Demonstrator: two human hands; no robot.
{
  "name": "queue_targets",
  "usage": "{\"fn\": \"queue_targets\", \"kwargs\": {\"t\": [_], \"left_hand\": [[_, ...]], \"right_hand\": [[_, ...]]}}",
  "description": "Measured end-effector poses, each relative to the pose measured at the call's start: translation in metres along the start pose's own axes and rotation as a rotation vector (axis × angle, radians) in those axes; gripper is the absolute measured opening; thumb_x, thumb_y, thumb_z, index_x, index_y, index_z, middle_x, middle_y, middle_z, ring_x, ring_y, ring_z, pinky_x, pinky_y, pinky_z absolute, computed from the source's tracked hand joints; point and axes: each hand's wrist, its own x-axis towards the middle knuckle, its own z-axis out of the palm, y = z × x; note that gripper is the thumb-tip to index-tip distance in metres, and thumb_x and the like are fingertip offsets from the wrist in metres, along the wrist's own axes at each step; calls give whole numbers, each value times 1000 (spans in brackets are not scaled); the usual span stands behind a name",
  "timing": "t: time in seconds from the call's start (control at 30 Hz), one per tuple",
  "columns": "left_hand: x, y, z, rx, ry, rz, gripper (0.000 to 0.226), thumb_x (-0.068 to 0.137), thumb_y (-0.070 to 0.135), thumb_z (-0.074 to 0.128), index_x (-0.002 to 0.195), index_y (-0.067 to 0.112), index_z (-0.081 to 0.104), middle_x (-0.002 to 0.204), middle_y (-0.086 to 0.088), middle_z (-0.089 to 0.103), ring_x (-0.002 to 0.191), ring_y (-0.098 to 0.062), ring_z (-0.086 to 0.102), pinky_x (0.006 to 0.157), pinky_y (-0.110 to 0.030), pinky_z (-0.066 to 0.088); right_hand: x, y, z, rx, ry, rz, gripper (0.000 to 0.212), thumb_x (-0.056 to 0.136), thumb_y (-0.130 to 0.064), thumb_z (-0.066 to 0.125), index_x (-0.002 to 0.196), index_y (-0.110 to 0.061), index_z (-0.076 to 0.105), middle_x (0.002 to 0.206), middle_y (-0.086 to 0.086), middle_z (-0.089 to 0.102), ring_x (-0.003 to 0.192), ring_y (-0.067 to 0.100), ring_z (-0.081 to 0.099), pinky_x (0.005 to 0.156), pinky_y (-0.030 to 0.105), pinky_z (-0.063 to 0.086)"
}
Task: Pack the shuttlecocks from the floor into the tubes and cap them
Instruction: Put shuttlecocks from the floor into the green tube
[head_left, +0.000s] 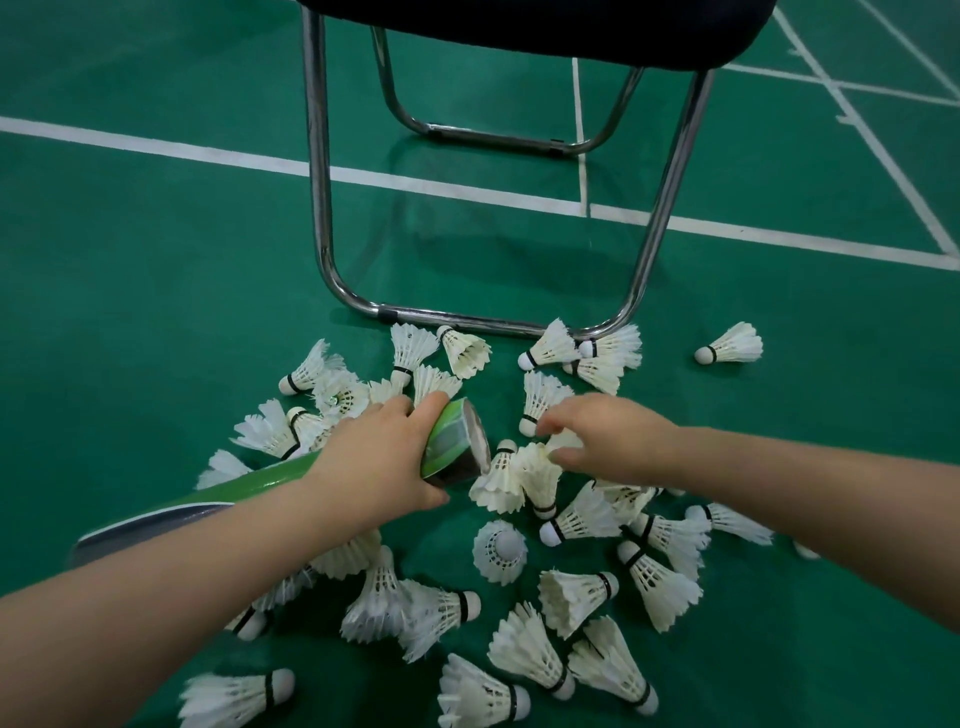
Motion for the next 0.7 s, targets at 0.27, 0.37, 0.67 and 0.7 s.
{"fn": "queue_targets", "kwargs": {"t": [0.27, 0.37, 0.67, 0.7], "left_hand": [[10, -2, 9, -71, 21, -24, 91, 67, 52, 72, 137, 29, 19, 118, 0, 50, 103, -20, 49, 91, -37, 45], [14, 0, 13, -94, 18, -28, 91, 66, 50, 73, 137, 29, 20, 118, 0, 51, 104, -20, 49, 93, -38, 44], [16, 6, 17, -80, 12, -15, 91, 67, 51, 71, 138, 31, 18, 121, 3, 49, 106, -18, 48, 96, -38, 41], [16, 6, 17, -79, 12, -13, 91, 67, 52, 71, 138, 31, 18, 121, 3, 49, 107, -18, 47, 96, -38, 40]], "right_hand": [[9, 13, 76, -49, 30, 0, 86, 80, -50, 63, 147, -37, 9, 157, -4, 11, 140, 22, 20, 111, 43, 29], [12, 11, 74, 18, 8, -12, 84, 82, -45, 64, 145, -46, 8, 158, -3, 2, 141, 24, 18, 110, 39, 30], [37, 8, 69, -62, -36, -4, 65, 88, -45, 53, 144, -39, 23, 147, 3, 33, 130, 24, 32, 100, 37, 36], [37, 8, 69, -35, -21, -2, 62, 87, -45, 54, 142, -39, 26, 142, 3, 37, 126, 23, 36, 97, 36, 38]]}}
